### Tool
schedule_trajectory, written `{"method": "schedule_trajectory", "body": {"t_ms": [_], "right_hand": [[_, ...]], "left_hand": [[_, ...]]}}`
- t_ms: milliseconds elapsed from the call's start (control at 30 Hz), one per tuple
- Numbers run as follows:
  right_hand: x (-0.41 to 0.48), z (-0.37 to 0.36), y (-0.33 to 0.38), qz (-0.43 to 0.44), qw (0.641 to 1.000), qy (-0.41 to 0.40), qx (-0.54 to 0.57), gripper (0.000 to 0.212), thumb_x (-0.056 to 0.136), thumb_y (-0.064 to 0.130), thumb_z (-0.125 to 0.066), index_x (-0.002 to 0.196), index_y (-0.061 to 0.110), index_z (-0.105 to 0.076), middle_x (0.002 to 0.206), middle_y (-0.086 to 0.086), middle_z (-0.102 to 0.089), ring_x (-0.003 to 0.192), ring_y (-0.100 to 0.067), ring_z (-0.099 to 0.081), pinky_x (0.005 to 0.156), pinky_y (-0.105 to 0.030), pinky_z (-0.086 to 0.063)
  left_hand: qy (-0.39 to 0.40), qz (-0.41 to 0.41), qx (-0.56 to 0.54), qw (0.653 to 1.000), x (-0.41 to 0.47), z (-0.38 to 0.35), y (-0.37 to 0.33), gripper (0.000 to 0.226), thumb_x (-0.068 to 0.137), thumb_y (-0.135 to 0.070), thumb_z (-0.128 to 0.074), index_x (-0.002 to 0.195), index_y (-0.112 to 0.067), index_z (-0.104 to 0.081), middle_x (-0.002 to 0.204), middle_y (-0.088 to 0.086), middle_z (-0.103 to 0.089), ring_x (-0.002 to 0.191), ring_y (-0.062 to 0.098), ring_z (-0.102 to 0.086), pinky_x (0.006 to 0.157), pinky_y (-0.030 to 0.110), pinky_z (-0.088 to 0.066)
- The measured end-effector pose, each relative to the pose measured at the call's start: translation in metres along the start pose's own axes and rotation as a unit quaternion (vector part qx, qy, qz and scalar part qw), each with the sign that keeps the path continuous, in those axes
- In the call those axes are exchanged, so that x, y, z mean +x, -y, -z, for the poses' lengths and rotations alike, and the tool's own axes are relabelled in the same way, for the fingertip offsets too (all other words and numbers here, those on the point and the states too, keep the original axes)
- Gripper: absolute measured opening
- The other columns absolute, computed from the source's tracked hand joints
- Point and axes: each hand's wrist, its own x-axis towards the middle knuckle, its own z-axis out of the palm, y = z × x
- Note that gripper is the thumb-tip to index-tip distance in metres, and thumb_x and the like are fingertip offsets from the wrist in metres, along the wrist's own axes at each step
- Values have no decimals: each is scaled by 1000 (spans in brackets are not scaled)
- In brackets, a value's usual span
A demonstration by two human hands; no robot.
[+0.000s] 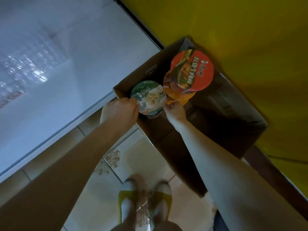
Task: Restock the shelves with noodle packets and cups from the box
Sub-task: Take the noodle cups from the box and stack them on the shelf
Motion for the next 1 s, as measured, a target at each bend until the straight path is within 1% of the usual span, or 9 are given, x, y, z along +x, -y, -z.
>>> {"method": "schedule_trajectory", "body": {"t_ms": [67, 167, 300, 367, 433, 500, 733, 833, 1000], "right_hand": [[18, -16, -4, -15, 999, -4, 34, 30, 94, 26, -49, 94, -2, -61, 83, -11, -57, 78, -23, -54, 63, -29, -37], [37, -35, -9, -28, 996, -18, 77, 44, 96, 27, -46, 125, -5, -49, 121, -20, -58, 112, -33, -56, 75, -26, -39], [46, -47, -10, -13, 992, -58, 112, 42, 98, 20, -42, 135, 0, -37, 138, -17, -46, 128, -30, -44, 85, -19, -37], [46, -49, -11, -1, 991, -78, 105, 39, 99, 17, -38, 134, 1, -39, 137, -16, -47, 128, -29, -42, 78, -14, -33], [43, -47, -15, 15, 992, -97, 74, 36, 100, 18, -36, 129, -2, -44, 130, -20, -52, 124, -31, -47, 71, -18, -32], [37, -40, -23, 27, 993, -102, 55, 36, 100, 19, -35, 124, -4, -48, 124, -23, -54, 118, -34, -50, 64, -18, -28], [8, 16, -77, 10, 994, -102, -36, 35, 99, 25, -38, 120, 2, -53, 117, -21, -59, 112, -33, -54, 71, -20, -30], [0, 37, -97, 1, 993, -96, -75, 34, 99, 25, -36, 117, 1, -54, 112, -19, -60, 105, -31, -56, 66, -20, -28], [1, 54, -116, 17, 992, -94, -80, 34, 100, 21, -35, 115, -2, -53, 104, -18, -60, 84, -16, -47, 54, -20, -24]], "left_hand": [[-11, -6, -2, 1000, 5, -10, 4, 31, 98, -33, -33, 102, -13, -56, 89, 6, -62, 80, 27, -61, 63, 31, -41], [-23, -11, -12, 1000, 12, -22, 9, 30, 97, -31, -36, 99, -10, -57, 84, 8, -62, 74, 28, -60, 60, 31, -40], [-73, -41, -17, 996, 21, -35, 18, 20, 89, -21, -57, 81, -4, -64, 61, 9, -60, 50, 29, -57, 50, 25, -34], [-100, -46, -6, 994, 23, -38, 20, 19, 85, -19, -61, 73, -5, -64, 53, 7, -57, 42, 26, -53, 47, 22, -33], [-110, -45, -5, 993, 24, -40, 20, 19, 86, -18, -60, 72, -5, -63, 53, 7, -57, 41, 26, -52, 46, 22, -32], [-110, -45, -11, 993, 25, -39, 20, 21, 87, -19, -56, 75, -4, -64, 55, 9, -58, 45, 27, -54, 46, 24, -35], [1, -45, -41, 998, 40, -41, 2, 29, 98, -22, -39, 105, -3, -59, 92, 15, -62, 81, 31, -59, 66, 40, -51], [75, -69, 0, 995, 64, -57, -10, 25, 96, -16, -44, 117, -3, -52, 106, 16, -57, 96, 31, -55, 76, 39, -50], [208, -75, 85, 972, 111, -90, -28, 47, 88, -16, -57, 130, -2, -40, 125, 19, -46, 115, 34, -46, 88, 42, -44]]}}
